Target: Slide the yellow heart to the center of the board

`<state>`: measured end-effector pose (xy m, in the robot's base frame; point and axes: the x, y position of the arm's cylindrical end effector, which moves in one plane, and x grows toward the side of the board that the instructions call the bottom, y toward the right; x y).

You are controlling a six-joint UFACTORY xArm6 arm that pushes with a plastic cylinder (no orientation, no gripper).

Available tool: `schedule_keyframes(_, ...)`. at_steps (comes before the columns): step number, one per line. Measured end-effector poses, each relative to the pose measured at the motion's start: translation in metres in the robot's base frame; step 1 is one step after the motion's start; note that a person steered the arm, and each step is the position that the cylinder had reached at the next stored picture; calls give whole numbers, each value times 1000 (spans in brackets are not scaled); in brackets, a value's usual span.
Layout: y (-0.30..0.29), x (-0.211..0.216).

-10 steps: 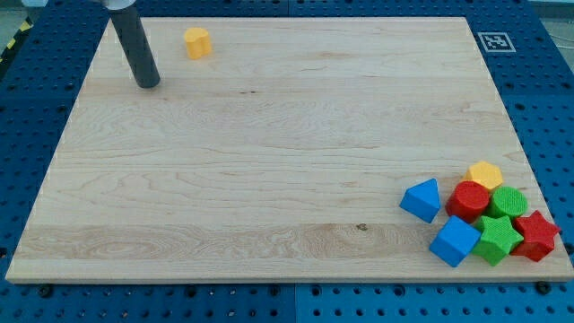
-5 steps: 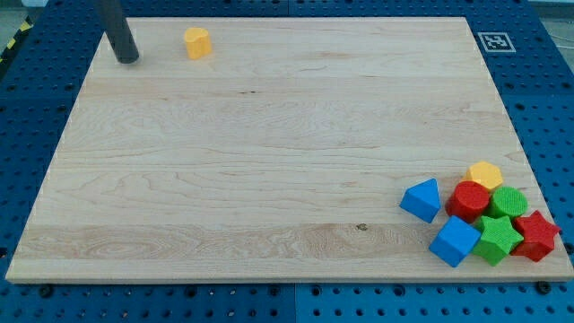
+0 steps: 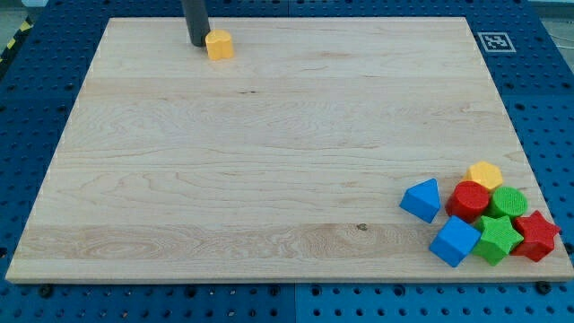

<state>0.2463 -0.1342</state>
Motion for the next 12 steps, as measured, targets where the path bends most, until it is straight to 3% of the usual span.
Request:
schedule_keyframes(5,34,31)
schedule_keyframes(12,181,67)
